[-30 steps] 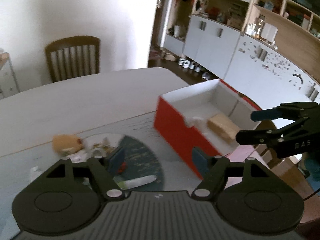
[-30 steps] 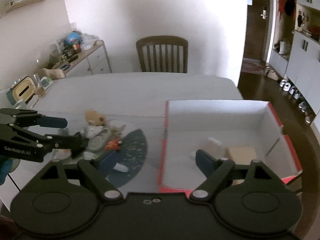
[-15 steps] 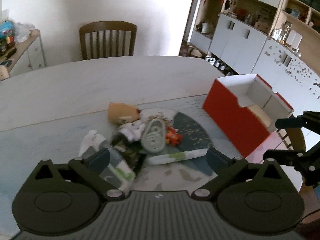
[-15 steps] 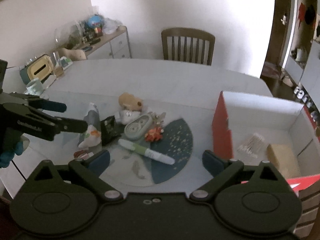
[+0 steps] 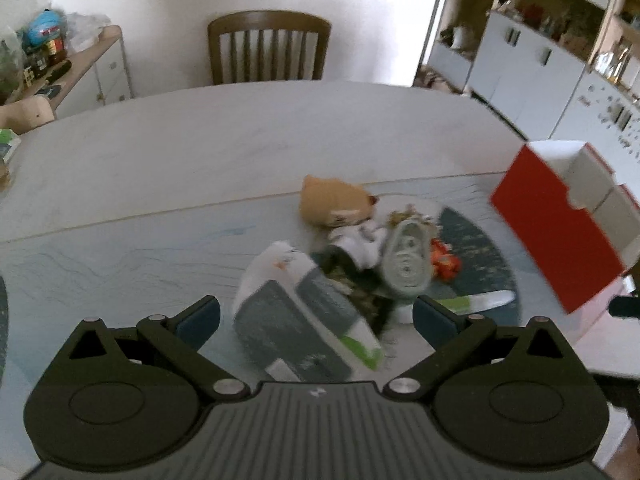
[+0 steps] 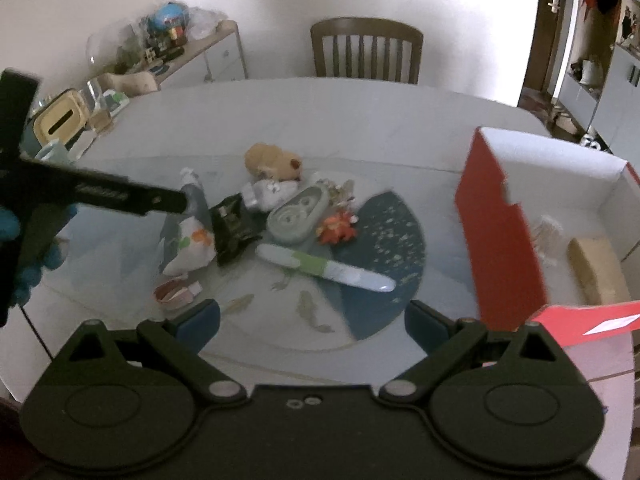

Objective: Organize objects
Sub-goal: 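Grasp the tissue pack with the left tool while the right tool grasps the pink packet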

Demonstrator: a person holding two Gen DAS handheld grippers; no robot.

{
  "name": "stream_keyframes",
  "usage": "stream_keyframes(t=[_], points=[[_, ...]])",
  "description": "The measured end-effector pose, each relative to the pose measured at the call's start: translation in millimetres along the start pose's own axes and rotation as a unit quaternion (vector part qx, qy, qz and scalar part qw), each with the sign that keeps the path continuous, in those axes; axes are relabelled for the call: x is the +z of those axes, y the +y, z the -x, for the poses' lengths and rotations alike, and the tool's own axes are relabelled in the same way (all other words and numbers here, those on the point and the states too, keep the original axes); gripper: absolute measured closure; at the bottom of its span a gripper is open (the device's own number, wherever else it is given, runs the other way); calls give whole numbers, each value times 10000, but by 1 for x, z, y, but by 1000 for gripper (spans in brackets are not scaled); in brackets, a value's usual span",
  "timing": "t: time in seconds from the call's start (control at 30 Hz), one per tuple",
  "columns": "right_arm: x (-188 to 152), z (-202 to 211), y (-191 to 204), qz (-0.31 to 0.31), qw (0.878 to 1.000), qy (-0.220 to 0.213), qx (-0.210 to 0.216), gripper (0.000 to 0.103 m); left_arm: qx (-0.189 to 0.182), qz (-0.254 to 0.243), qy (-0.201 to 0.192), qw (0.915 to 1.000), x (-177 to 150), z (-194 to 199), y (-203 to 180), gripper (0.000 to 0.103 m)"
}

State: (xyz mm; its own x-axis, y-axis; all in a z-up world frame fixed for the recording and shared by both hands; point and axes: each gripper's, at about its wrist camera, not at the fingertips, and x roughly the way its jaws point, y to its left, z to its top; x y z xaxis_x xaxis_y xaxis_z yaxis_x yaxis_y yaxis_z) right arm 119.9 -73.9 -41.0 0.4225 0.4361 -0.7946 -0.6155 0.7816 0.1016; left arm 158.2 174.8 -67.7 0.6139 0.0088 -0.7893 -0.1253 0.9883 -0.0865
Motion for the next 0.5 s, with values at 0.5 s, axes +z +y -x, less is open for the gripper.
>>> stream_keyframes(t=[0.5], points=[[-2,-76,86,615,9960,454,470,5,98,61,523,9986,12,-51,10,0]])
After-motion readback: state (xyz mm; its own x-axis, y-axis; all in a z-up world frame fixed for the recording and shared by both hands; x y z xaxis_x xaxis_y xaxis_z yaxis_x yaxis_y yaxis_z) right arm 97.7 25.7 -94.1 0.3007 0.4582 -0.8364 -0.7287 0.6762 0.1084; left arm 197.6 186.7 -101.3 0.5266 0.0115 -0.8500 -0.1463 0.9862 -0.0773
